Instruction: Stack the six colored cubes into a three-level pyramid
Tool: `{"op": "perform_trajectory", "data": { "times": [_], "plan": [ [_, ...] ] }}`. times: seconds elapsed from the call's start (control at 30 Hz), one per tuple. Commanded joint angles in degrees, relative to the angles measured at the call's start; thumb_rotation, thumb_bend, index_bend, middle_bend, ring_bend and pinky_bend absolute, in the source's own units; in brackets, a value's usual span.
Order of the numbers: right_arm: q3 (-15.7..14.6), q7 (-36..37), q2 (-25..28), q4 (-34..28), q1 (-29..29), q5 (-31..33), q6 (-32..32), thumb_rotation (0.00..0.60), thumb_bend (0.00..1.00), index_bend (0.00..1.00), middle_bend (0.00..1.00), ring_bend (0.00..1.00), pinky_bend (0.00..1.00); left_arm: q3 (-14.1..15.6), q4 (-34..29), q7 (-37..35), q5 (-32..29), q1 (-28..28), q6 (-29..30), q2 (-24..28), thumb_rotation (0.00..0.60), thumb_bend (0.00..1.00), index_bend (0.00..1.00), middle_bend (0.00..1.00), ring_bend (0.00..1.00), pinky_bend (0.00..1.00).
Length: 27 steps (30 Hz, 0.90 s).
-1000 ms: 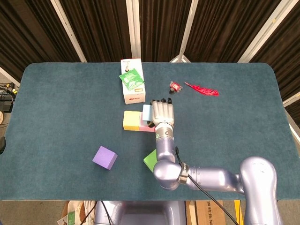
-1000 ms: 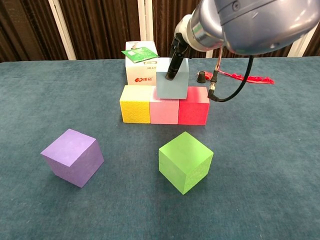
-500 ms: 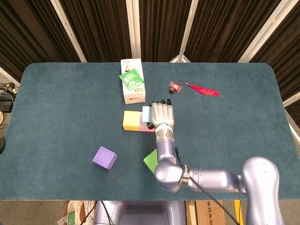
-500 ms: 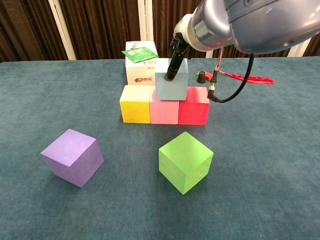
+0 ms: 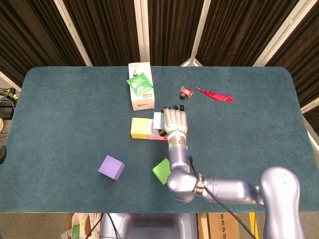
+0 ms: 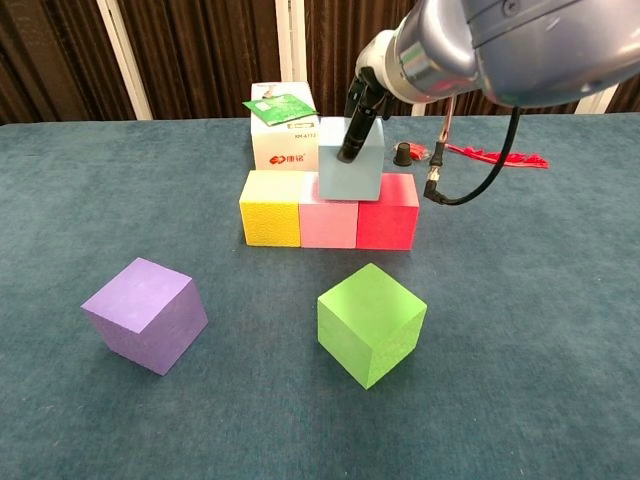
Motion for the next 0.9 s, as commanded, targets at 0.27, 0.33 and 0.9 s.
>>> {"op": "perform_trajectory", "data": {
  "times": [0.27,0.33,0.9],
  "plan": [
    [-0.44,0.16,0.35,0.04,-0.37,0.37,-1.11,0.6,0.34,0.31,0.32,0.15,0.0,-0.06,0.07,0.41,-0.19,-0.05,-0.07,-0.18,0.6,0.41,0.21,0.07,0.0,0.0],
    [-0.49,0.3,0.32,0.11,-0.35,0.27,-1.11,0.6,0.34,0.31,0.31,0.14,0.0,-0.08,0.06,0.5,-0.23,-0.06,-0.07,-0.22,0.6,0.41,0.21,0.07,0.0,0.0],
    [-0.63,0.85,0.47,0.74,-0.19,0.27,-1.65,0.6,0.34,0.31,0.3,0.13,0.0,-0.18,-0.05,0.63,-0.39,-0.01,-0.06,-0.24,0.6,0.41,0.21,0.07,0.0,0.0]
  ]
}}
